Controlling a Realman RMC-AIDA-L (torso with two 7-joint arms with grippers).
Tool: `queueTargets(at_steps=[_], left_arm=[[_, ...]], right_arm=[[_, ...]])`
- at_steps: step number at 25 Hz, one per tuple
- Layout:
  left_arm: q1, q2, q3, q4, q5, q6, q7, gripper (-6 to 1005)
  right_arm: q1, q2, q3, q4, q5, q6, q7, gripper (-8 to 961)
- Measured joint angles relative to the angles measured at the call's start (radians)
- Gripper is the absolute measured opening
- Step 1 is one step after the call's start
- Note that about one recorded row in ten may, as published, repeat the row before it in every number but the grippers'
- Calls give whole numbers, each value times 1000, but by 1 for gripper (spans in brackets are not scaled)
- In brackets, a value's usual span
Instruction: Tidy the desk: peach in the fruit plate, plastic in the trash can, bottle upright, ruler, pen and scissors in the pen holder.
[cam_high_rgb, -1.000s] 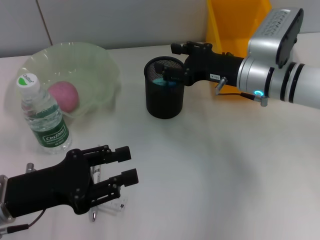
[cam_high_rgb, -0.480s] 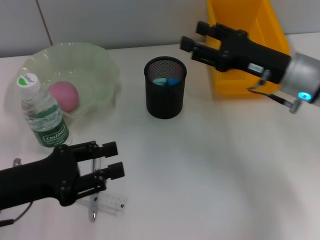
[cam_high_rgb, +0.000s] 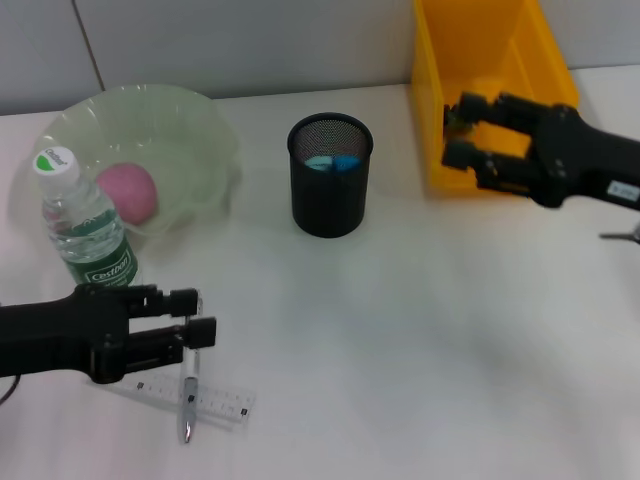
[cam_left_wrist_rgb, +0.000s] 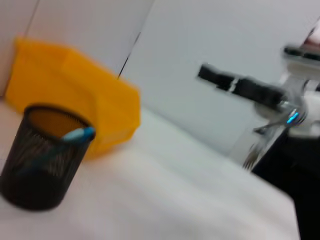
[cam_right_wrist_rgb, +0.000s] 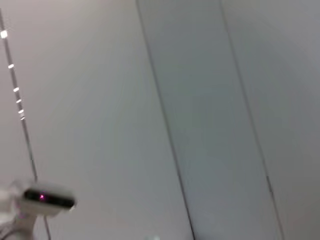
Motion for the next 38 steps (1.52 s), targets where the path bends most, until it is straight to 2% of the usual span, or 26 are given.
queueTargets(at_steps=[2,3,7,8,13,14,19,21,23,26,31,33,36,38], left_arm=[[2,-15,-13,93,75,18,-81,529],[3,-23,-16,176,129,48,-126,528],[-3,-25,-16,258,161,94,-124,527],[-17,-22,-11,290,193,117,-79,528],[-42,-20,-8,298,256,126,36,539],[-66,-22,-6,303,304,130,131,549],[-119,-25,2,310,369,137,186,598],[-185,-28,63,317,470,149,204,617],[-185,-28,63,317,470,149,204,637],[-236,-32,140,329,556,141,245,666],[-294,-33,196,327,612,119,319,825],[-294,-33,196,327,612,119,319,833],[-361,-33,309,265,692,77,344,846],[-375,-33,333,247,706,70,344,846]], right_arm=[[-13,-2,12,-2,-22,-7,7,733],[-18,-2,16,-1,-28,-7,10,733],[-35,0,22,10,-34,1,32,733],[-37,0,22,13,-38,3,39,733],[-39,5,15,38,-61,9,83,733],[-38,6,15,48,-64,16,89,733],[-28,12,19,70,-98,62,139,733],[-25,14,21,70,-113,82,155,732],[-25,14,21,70,-116,104,158,732],[-24,14,22,69,-118,138,174,732],[-19,13,23,72,-124,187,199,732],[-19,16,23,73,-125,200,204,732],[-18,17,23,73,-125,207,213,732],[-18,17,22,70,-125,208,220,732]])
